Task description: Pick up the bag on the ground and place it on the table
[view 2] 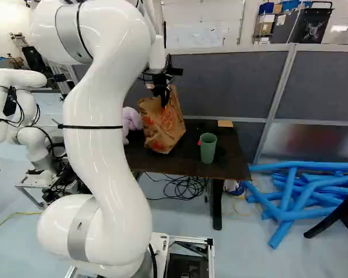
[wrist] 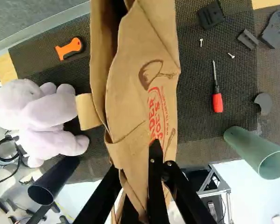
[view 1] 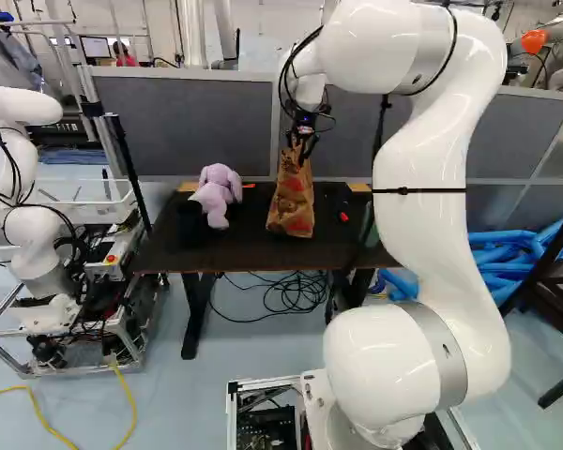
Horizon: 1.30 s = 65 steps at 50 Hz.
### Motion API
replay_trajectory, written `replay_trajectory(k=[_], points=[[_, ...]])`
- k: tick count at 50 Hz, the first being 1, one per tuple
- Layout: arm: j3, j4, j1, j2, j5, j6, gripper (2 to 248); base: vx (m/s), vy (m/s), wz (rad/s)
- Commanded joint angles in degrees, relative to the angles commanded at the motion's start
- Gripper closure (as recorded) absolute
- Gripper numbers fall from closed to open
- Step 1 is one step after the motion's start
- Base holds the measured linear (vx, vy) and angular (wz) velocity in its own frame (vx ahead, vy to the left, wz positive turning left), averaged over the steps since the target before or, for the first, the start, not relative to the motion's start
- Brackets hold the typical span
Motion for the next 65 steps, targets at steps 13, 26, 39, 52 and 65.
replay_trajectory(k=[13,26,39,52,65], points=[[-0.16,0.0,0.01,-0.37,0.0,0.0,229,0.0,0.0,0.0],[-0.16,0.0,0.01,-0.37,0.0,0.0,184,0.0,0.0,0.0],[-0.16,0.0,0.01,-0.37,0.0,0.0,116,0.0,0.0,0.0],[-0.16,0.0,0.01,-0.37,0.0,0.0,7,0.0,0.0,0.0],[-0.05,0.0,0.18,0.7,0.0,0.0,3,0.0,0.0,0.0]])
